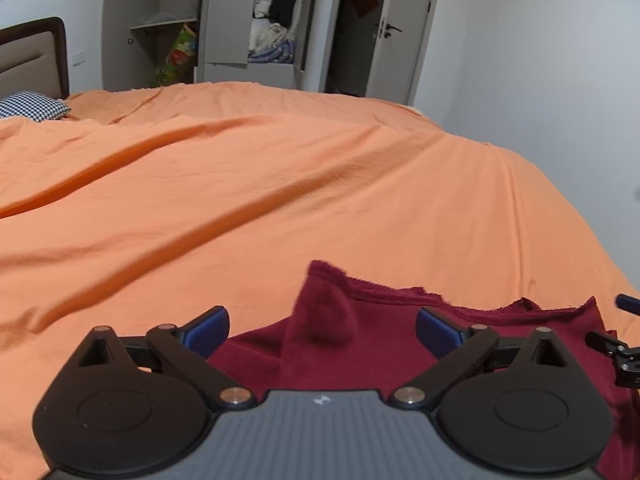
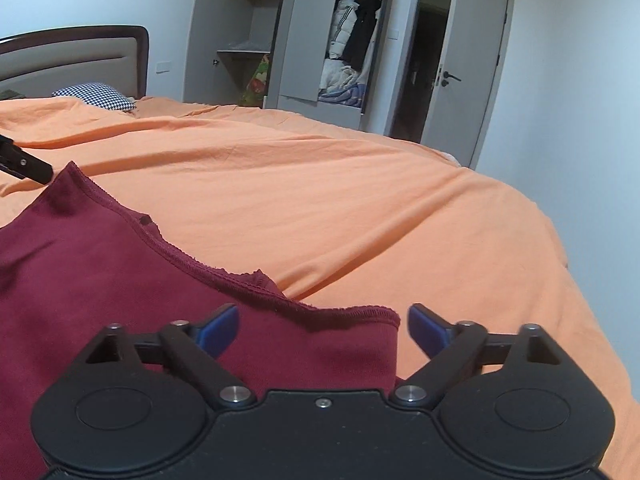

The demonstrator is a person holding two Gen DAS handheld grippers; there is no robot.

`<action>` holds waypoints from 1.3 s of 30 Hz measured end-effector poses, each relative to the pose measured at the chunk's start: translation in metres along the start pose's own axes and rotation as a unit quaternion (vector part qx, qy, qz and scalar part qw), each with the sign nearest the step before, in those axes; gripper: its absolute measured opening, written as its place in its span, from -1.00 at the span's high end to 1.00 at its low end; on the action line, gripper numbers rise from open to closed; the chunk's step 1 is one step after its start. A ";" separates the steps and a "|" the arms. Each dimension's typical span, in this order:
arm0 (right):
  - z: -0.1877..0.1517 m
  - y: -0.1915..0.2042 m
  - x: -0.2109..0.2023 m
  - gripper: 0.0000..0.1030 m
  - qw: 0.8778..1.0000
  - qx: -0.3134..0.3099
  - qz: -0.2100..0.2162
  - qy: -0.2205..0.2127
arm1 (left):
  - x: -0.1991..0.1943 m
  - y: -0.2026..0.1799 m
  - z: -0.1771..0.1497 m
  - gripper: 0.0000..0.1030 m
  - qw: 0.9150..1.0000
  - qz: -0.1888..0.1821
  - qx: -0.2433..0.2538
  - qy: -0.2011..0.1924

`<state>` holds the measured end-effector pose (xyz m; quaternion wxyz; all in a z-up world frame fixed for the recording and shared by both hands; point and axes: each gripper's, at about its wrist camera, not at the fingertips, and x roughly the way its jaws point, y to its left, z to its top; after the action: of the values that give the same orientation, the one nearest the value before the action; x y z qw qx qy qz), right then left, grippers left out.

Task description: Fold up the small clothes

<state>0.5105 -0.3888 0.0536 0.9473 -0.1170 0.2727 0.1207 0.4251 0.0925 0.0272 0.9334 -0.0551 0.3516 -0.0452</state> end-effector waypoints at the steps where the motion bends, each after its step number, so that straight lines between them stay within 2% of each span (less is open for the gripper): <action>1: -0.003 0.002 -0.004 -0.97 1.000 -0.003 -0.009 -0.002 | -0.003 0.000 -0.003 -0.98 1.000 0.005 0.001 0.000; 6: -0.024 -0.002 -0.020 -0.98 0.999 -0.019 -0.045 0.006 | -0.014 0.008 -0.026 -0.99 1.000 0.023 0.003 -0.007; 9: -0.046 -0.001 -0.036 -0.98 0.998 -0.009 -0.060 0.005 | -0.033 0.014 -0.053 -0.99 0.999 0.027 -0.004 -0.018; 13: -0.076 0.000 -0.066 -0.98 0.997 0.033 -0.064 -0.004 | -0.059 0.023 -0.087 -0.99 0.999 0.014 -0.014 -0.035; 18: -0.098 -0.001 -0.104 -0.98 0.992 0.112 -0.050 -0.034 | -0.077 0.022 -0.118 -0.98 0.999 -0.007 -0.008 -0.037; 20: -0.101 0.001 -0.116 -0.87 0.989 0.131 -0.046 -0.051 | -0.083 0.018 -0.125 -0.75 0.999 -0.016 0.001 -0.043; 22: -0.102 0.006 -0.122 -0.66 0.989 0.132 -0.043 -0.055 | -0.085 0.014 -0.127 -0.52 0.999 -0.025 0.011 -0.043; 23: -0.102 0.010 -0.123 -0.64 0.989 0.129 -0.041 -0.055 | -0.086 0.011 -0.128 -0.40 0.998 -0.027 0.014 -0.046; 27: -0.100 0.020 -0.123 -0.36 0.991 0.120 -0.030 -0.051 | -0.084 0.004 -0.129 -0.09 0.998 -0.039 0.027 -0.040; 30: -0.100 0.026 -0.119 -0.17 0.992 0.117 -0.029 -0.043 | -0.077 0.001 -0.129 0.45 0.999 -0.034 0.020 -0.022; 31: -0.100 0.027 -0.116 -0.06 0.992 0.119 -0.030 -0.037 | -0.076 0.001 -0.129 0.75 0.999 -0.039 0.016 -0.017; 32: -0.100 0.027 -0.114 -0.03 0.991 0.123 -0.029 -0.032 | -0.076 0.000 -0.129 0.86 0.999 -0.036 0.012 -0.014; 33: -0.101 0.027 -0.112 0.08 0.991 0.128 -0.029 -0.030 | -0.076 -0.001 -0.130 0.90 0.999 -0.029 0.009 -0.013; 36: -0.101 0.026 -0.110 0.68 0.989 0.140 -0.035 -0.025 | -0.085 0.003 -0.130 0.93 0.999 -0.017 -0.025 -0.035; 39: -0.099 0.026 -0.116 0.84 0.989 0.141 -0.037 -0.035 | -0.099 0.012 -0.131 0.94 0.996 -0.005 -0.065 -0.056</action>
<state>0.3594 -0.4115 0.0308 0.9670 0.0121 0.2496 0.0502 0.2652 0.1071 -0.0078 0.9460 -0.1196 0.3003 -0.0243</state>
